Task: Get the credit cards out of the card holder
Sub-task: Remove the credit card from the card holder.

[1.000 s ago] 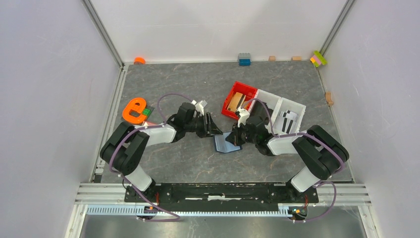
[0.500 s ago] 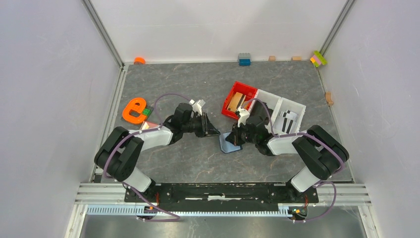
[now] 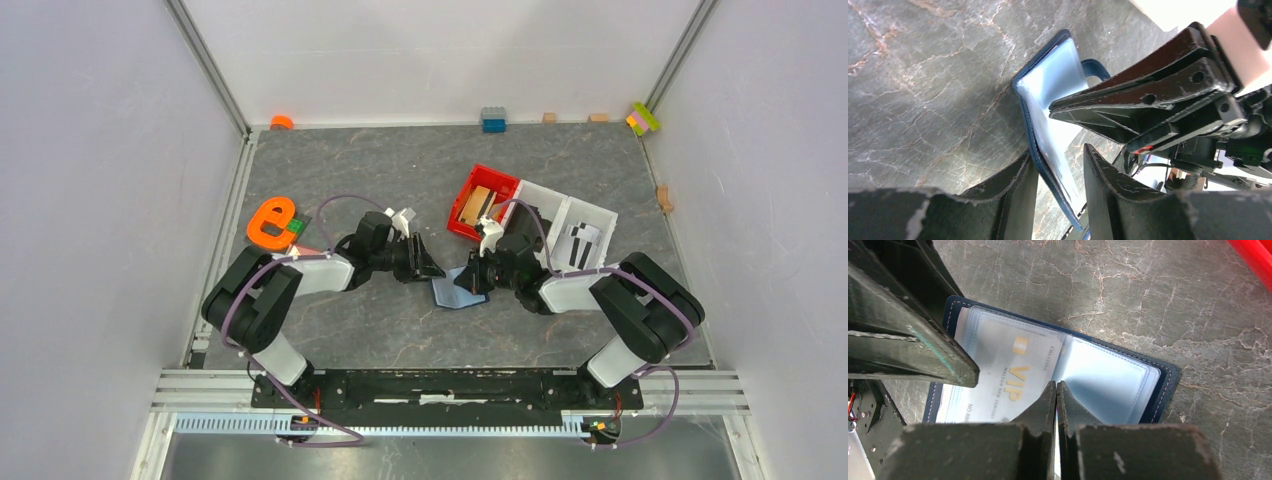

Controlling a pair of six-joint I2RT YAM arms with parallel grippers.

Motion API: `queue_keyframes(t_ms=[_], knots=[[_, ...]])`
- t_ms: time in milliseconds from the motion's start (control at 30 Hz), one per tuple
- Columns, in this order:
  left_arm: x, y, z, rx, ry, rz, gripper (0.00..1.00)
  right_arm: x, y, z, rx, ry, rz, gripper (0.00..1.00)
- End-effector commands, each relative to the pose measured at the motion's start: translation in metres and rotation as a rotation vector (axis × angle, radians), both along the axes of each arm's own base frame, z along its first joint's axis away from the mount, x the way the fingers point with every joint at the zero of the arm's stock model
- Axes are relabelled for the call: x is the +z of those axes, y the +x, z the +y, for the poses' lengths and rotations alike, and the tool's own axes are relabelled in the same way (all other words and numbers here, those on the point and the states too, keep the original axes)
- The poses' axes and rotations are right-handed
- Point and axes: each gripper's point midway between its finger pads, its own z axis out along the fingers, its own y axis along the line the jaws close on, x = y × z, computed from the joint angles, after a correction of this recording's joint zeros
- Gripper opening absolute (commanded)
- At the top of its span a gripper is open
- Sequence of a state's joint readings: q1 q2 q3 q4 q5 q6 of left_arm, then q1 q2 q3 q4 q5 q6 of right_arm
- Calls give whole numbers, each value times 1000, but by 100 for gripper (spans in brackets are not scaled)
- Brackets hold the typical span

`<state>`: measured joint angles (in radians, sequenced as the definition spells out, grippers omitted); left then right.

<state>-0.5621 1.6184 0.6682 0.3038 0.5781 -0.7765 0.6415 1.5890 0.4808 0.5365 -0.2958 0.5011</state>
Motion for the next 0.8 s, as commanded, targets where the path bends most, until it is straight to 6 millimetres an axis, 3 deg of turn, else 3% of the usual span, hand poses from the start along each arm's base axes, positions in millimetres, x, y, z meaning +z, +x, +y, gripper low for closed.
queue_keyframes(t_ms=[0, 100, 300, 767], knots=[[5, 7, -5, -1, -18, 1, 41, 16, 7, 12, 14, 45, -39, 4], [7, 8, -5, -3, -21, -4, 28, 16, 7, 12, 14, 44, -39, 4], [25, 6, -8, -29, -76, -64, 27, 16, 6, 14, 20, 50, -37, 4], [59, -1, -17, -79, -226, -143, 10, 17, 3, 18, 36, 56, -35, 5]])
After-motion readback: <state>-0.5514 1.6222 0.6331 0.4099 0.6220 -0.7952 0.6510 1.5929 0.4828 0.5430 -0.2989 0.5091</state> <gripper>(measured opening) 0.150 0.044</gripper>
